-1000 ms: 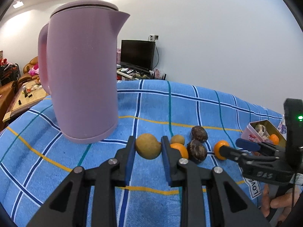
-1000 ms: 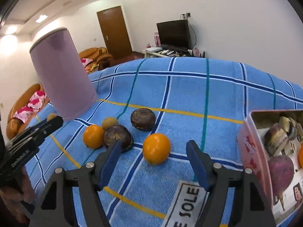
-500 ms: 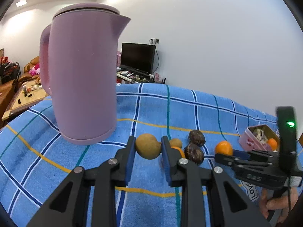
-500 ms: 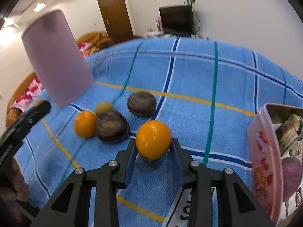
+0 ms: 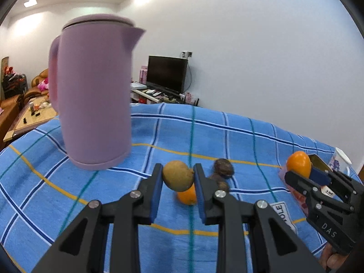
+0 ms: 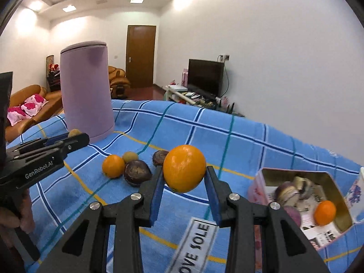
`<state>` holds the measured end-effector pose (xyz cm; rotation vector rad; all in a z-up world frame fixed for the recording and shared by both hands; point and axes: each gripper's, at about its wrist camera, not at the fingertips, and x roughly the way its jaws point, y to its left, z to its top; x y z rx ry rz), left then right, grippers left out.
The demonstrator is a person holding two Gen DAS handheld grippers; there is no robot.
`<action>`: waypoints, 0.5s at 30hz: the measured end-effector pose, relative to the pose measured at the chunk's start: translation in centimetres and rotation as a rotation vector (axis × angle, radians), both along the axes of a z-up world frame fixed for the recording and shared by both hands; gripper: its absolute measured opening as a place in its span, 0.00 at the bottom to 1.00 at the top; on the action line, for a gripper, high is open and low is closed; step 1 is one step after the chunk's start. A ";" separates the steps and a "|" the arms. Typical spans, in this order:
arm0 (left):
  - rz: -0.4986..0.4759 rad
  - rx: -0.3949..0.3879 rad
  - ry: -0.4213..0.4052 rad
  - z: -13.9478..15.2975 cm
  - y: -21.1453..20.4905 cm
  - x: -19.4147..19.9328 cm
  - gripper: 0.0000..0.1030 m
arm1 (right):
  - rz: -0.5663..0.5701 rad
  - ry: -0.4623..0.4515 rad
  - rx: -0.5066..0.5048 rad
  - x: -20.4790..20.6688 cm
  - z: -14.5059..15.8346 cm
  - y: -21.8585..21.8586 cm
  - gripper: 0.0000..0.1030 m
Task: Organize fruits
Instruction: 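Carry the small orange and kiwi over the tin box with both tools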
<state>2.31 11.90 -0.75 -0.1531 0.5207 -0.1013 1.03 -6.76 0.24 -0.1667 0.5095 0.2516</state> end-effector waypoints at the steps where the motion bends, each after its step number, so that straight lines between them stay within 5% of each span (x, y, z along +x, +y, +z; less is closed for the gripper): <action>1: -0.011 0.006 -0.006 0.1 -0.6 -0.2 0.28 | -0.004 -0.008 -0.004 -0.2 0.1 -0.3 0.37; 15: -0.190 -0.084 -0.049 2.0 -5.2 -2.0 0.28 | -0.047 -0.067 0.000 -2.7 1.1 -4.5 0.37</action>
